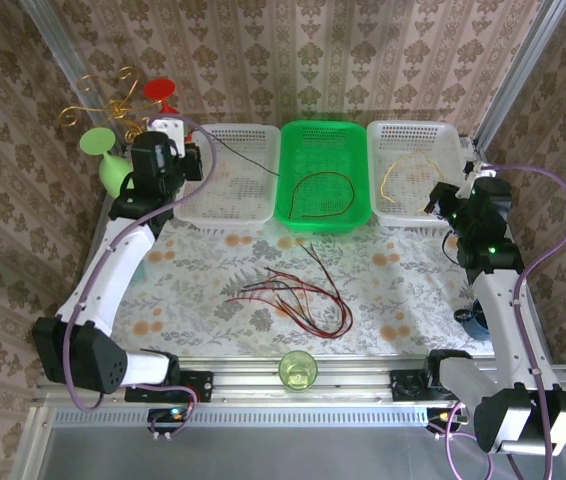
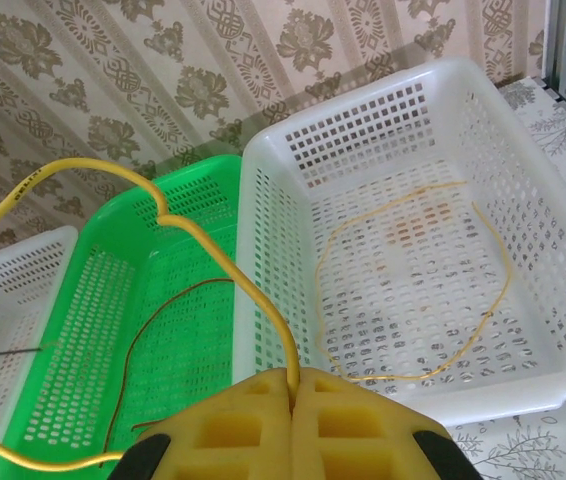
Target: Untangle the cables
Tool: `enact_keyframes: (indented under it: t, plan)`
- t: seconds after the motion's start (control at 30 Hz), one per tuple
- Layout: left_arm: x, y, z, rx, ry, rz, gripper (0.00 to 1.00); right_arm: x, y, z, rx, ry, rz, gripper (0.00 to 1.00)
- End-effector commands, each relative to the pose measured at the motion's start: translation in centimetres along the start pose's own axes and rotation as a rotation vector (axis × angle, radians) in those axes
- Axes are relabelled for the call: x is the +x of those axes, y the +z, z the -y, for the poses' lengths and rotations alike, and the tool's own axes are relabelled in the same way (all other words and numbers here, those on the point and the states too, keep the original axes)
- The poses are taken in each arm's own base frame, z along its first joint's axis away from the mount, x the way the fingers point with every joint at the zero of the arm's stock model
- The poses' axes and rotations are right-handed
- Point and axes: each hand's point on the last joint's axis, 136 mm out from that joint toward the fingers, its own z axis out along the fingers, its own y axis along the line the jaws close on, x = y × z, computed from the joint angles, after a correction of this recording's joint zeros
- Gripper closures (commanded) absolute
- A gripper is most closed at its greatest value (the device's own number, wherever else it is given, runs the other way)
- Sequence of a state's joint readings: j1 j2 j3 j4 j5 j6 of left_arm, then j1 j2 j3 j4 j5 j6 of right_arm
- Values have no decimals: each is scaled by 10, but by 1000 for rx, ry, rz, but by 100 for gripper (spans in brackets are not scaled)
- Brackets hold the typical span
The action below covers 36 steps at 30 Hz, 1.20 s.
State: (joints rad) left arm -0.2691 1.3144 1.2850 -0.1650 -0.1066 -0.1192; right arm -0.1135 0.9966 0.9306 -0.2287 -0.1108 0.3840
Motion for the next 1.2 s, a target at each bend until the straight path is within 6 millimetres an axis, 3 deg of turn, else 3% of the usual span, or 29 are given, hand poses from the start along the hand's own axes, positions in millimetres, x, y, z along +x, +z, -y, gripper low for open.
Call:
enact_keyframes:
  t: [0.0,0.1,0.17,0.27,0.47,0.6,0.77,0.93,1.03,1.17]
  plan:
    - [-32,-19,-18,-81,8,128,100,-6,-3,-5,-22,10,4,100]
    - [-36,-21,-22,-88,1,152,100,-6,-3,-5,-22,2,2,100]
    - [-29,-12,-18,-73,12,109,100,-6,-2,-5,-22,1,1,100]
    - [-6,6,-6,-12,-8,39,100,-6,-1,-7,-30,12,-2,100]
    - [45,41,39,87,17,-92,100,-6,-3,-8,-34,13,2,100]
    - [83,76,44,71,58,-212,100,-7,-4,-9,-41,7,0,100]
    - [122,105,53,74,133,-388,100,-8,-2,-8,-24,6,-19,100]
    - [162,125,36,9,138,-549,100,-12,2,-11,-29,7,-28,100]
    - [169,138,21,-30,142,-576,100,-15,2,-12,-33,0,-28,100]
    - [178,155,23,-45,245,-621,100,-16,4,-14,-38,-7,-32,100]
